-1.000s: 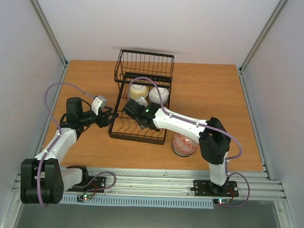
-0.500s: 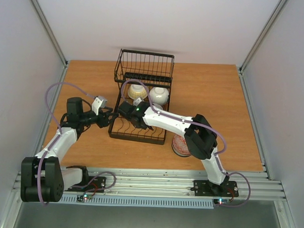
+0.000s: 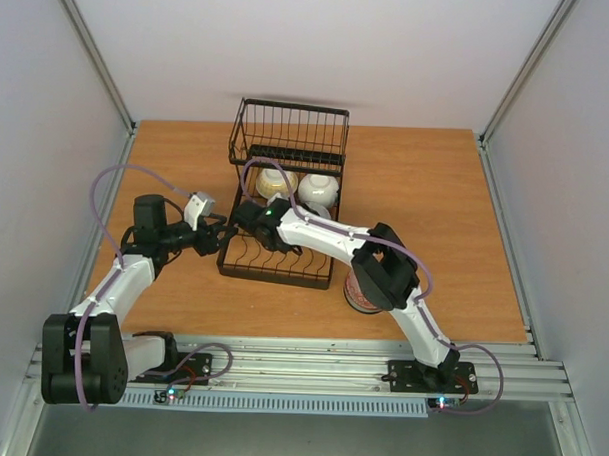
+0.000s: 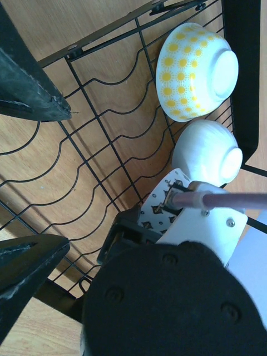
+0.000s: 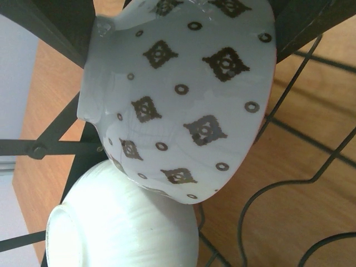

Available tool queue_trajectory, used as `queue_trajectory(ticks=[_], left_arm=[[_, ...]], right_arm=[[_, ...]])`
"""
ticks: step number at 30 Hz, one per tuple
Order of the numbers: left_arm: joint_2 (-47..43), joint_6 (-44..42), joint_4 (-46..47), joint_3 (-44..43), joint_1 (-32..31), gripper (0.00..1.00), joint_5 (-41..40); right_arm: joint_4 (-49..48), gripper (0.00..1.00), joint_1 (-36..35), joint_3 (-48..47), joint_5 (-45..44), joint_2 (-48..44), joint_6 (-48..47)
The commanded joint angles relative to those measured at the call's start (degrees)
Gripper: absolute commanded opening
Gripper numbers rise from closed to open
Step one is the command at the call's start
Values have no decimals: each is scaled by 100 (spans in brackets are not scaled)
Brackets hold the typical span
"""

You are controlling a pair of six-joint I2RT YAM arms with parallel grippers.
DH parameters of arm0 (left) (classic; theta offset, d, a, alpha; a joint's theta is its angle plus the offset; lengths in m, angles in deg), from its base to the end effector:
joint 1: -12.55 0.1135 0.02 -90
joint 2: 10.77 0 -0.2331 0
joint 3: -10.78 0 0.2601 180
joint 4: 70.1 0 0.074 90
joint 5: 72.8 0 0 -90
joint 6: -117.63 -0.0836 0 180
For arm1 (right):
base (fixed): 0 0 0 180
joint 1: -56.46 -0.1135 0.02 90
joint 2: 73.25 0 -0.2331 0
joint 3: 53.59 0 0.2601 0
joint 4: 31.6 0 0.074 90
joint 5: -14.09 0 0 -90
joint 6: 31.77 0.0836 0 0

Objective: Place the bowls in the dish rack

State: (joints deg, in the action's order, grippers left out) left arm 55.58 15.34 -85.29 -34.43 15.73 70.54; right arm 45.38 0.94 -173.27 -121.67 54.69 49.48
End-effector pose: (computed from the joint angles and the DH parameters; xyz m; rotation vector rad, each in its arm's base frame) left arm 0.2722 -0.0520 0.1598 0.6549 1.9224 -0.8457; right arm 0.2938 0.3220 0.1281 -1.3382 2.2157 -0.9598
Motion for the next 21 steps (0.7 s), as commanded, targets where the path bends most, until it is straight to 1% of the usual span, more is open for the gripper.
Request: queue_trajectory(ticks=[1, 7, 9, 11, 13, 15, 17, 20, 21], left_arm=[[-60, -67, 246, -8, 16, 57, 97], [-65, -88, 246, -10, 7, 57, 106], [-53, -82, 246, -11, 15, 57, 100], [-61, -92, 247, -9, 12, 57, 106], [-59, -97, 246, -7, 13, 57, 105], [-56, -98, 246, -7, 16, 57, 106], [-51, -98, 244, -8, 15, 57, 110], [-52, -98, 237, -11, 15, 57, 113], [-52, -101, 237, -5, 16, 57, 115]], right_arm=[[103, 1, 165, -310, -208, 286, 49], [50, 3, 272, -450, -117, 452, -40], [42, 7, 277, -476, -84, 491, -64], [17, 14, 280, -468, 2, 501, -76], [-48, 25, 284, -435, 126, 501, -90], [-107, 41, 278, -380, 219, 485, -108], [-136, 54, 279, -355, 235, 472, -94], [-159, 69, 272, -317, 216, 456, -66], [-185, 78, 267, -293, 225, 452, -65]])
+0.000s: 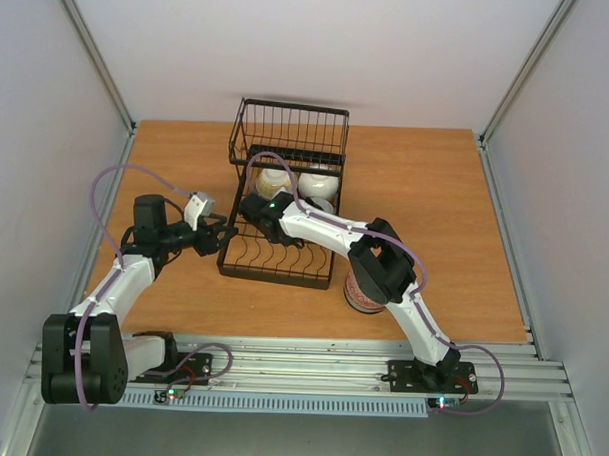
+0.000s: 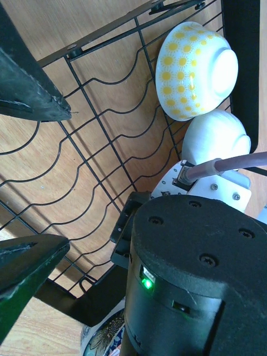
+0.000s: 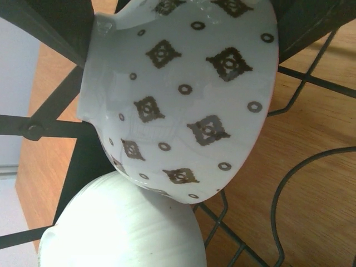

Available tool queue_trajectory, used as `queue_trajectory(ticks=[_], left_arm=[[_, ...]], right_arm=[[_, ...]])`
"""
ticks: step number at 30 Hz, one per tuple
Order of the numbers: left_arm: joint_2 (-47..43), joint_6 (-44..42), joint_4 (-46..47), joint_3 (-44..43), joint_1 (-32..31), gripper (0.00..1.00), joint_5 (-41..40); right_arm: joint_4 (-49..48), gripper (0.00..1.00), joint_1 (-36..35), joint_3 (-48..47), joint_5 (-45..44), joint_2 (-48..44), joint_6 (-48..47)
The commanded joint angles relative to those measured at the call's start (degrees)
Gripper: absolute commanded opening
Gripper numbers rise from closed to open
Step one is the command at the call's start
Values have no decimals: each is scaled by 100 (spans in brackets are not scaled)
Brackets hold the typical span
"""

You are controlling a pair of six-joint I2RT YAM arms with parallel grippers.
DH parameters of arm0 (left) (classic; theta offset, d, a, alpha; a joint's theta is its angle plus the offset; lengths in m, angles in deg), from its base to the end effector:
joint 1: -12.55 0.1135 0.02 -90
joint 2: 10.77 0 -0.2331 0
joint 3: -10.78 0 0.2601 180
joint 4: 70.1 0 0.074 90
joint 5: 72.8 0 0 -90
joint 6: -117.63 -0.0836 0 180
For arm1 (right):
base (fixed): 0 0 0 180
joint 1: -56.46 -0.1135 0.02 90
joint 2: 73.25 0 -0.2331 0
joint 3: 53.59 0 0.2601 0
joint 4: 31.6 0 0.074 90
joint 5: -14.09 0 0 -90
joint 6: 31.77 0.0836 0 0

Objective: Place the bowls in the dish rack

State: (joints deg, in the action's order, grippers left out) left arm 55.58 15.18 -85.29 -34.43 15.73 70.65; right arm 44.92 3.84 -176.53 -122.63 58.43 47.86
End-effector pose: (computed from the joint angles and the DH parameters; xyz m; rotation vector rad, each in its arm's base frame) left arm 0.2721 -0.0521 0.1599 0.6584 1.9201 -0.8459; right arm 0.3173 0.3150 0.1172 -1.3159 2.2365 -1.0066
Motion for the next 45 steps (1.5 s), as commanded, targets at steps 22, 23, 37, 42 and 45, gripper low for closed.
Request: queue_trajectory(ticks=[22, 23, 37, 42, 45], left_arm=[[-97, -93, 211, -10, 14, 57, 115], [-101, -91, 215, -10, 12, 57, 120], [-202, -82, 211, 22, 16, 57, 159], [-150, -73, 212, 8, 16, 57, 158], [-133, -75, 211, 1, 16, 57, 157]], right_arm=[[-1961, 99, -337, 2117, 2140, -2273, -268], [-2027, 99, -330, 2259, 2161, -2462, -229], [-2034, 76, 794, 4770, 2258, -5375, 1315], [-1700, 60, 1042, 5429, 2312, -6247, 1618], [-1449, 60, 1045, 5671, 2300, -6574, 1786]])
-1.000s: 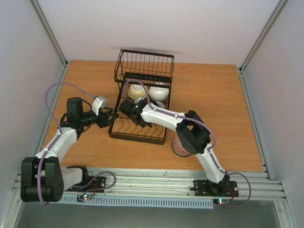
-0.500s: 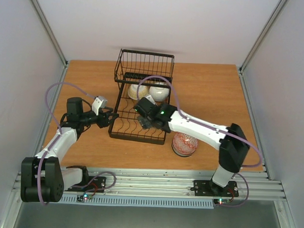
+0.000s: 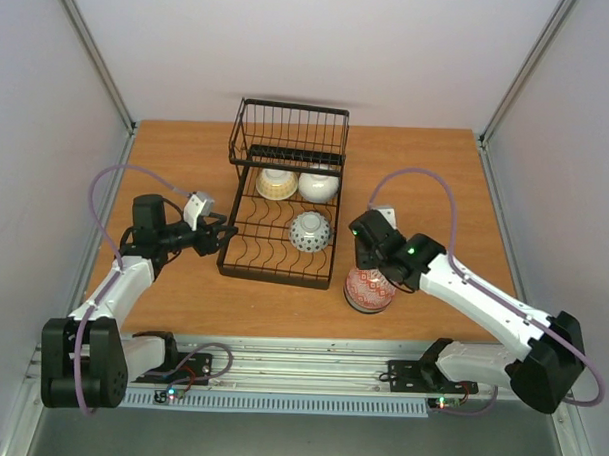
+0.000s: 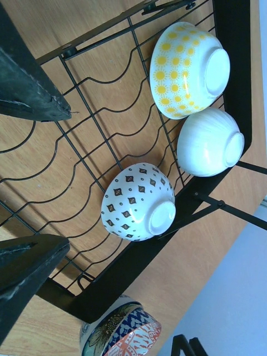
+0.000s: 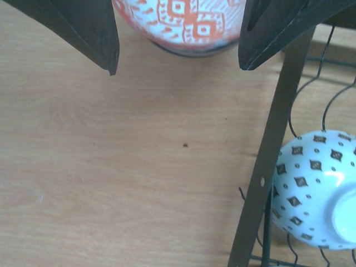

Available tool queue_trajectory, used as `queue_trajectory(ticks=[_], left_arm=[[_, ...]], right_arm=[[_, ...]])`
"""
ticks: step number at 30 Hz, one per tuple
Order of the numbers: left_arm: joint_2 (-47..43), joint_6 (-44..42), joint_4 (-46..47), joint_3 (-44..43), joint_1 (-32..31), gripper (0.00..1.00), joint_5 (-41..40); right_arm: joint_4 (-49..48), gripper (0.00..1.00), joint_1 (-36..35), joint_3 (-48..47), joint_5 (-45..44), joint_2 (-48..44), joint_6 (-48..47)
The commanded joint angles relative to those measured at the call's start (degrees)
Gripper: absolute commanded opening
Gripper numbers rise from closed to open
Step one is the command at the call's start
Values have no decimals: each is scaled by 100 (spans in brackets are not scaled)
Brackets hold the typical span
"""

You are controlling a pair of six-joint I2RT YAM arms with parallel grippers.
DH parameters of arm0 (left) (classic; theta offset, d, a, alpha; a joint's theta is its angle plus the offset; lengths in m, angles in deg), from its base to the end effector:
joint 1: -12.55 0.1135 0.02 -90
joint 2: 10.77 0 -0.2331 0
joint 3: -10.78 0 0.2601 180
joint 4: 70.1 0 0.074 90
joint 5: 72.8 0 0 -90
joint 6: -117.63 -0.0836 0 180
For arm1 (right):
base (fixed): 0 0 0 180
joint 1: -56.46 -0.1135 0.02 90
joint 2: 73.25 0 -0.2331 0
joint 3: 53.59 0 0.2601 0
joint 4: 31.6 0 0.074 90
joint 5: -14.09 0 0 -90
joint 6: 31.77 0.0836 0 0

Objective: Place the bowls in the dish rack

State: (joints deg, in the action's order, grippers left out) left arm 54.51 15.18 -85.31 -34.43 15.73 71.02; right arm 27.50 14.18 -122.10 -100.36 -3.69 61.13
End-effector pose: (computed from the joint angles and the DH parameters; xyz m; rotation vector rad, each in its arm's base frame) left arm 0.2709 -0.0525 0.1647 0.6676 1.9011 -0.8428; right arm 0.2255 0.1583 0.1970 -0.7044 2.3958 -0.2435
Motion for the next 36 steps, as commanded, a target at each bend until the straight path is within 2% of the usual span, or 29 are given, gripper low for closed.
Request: queue_trajectory(ticks=[1, 10, 22, 36], left_arm=[[-22, -77, 213, -1, 16, 57, 112], [73, -74, 213, -15, 12, 57, 99], [186, -69, 222, -39, 16, 57, 92], [188, -82, 213, -45, 16, 57, 93]], right_arm=[[357, 59, 12, 305, 83, -467, 503], [1047, 58, 13, 741, 69, -1215, 957], [843, 57, 13, 1350, 363, -1197, 1274], [662, 27, 9, 1600, 494, -1128, 1298]])
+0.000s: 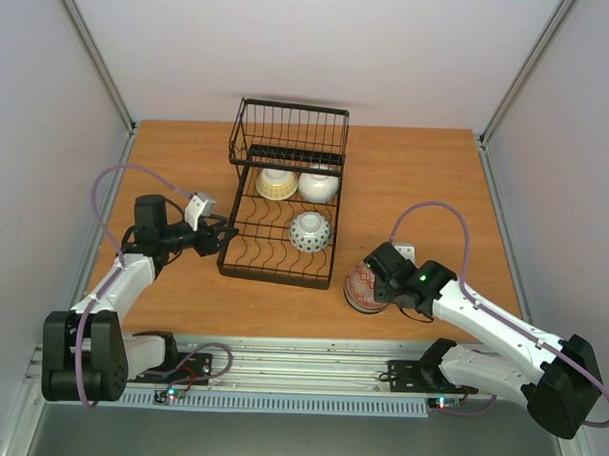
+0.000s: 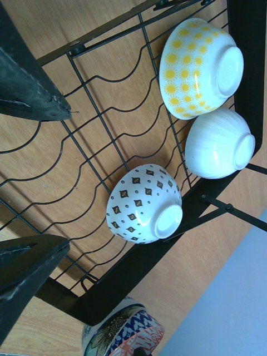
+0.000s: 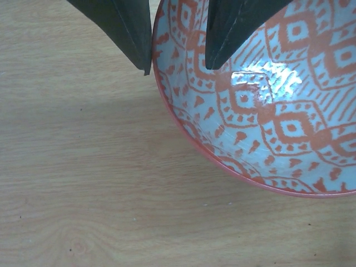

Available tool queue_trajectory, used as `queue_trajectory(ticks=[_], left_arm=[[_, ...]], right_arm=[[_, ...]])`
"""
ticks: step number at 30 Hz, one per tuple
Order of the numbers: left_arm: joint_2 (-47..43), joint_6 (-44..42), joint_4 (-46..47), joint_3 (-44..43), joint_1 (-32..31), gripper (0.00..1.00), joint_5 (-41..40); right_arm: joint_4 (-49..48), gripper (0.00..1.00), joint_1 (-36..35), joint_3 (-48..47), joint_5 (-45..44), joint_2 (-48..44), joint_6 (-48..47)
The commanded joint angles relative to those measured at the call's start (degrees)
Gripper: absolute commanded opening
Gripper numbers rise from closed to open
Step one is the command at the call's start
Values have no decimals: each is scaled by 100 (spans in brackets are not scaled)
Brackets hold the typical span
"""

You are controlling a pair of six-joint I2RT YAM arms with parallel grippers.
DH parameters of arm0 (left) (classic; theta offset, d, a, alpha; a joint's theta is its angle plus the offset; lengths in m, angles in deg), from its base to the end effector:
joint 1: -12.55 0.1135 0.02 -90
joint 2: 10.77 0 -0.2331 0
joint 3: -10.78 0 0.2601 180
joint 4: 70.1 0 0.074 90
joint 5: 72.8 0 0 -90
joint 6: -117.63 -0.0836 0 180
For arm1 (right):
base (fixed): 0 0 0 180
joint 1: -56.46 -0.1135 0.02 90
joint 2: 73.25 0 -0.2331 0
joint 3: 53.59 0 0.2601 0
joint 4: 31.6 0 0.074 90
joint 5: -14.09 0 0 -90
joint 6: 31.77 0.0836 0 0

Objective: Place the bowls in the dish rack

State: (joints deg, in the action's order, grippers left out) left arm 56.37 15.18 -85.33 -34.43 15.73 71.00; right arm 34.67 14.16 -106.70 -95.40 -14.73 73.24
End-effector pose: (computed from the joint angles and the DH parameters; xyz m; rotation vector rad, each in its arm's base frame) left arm 0.2724 -0.0524 0.1566 0.6562 1.9296 -0.8598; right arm 0.1706 0.1175 0.1427 -0.5631 2.6357 -0.1977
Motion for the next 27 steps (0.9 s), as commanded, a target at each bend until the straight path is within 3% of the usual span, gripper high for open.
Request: queue_trajectory(ticks=[1, 5, 23, 27], left_arm=[[-3, -82, 215, -39, 16, 57, 96], [1, -91, 215, -41, 8, 57, 98], [13, -37, 224, -62, 16, 58, 16], [75, 26, 233, -90, 15, 58, -3]], right_arm=[[-32, 25, 12, 52, -17, -49, 97], [70, 2, 12, 76, -119, -266, 133], [231, 1, 1, -342, -67, -1795, -230], [-121, 1, -12, -691, 63, -1579, -590]])
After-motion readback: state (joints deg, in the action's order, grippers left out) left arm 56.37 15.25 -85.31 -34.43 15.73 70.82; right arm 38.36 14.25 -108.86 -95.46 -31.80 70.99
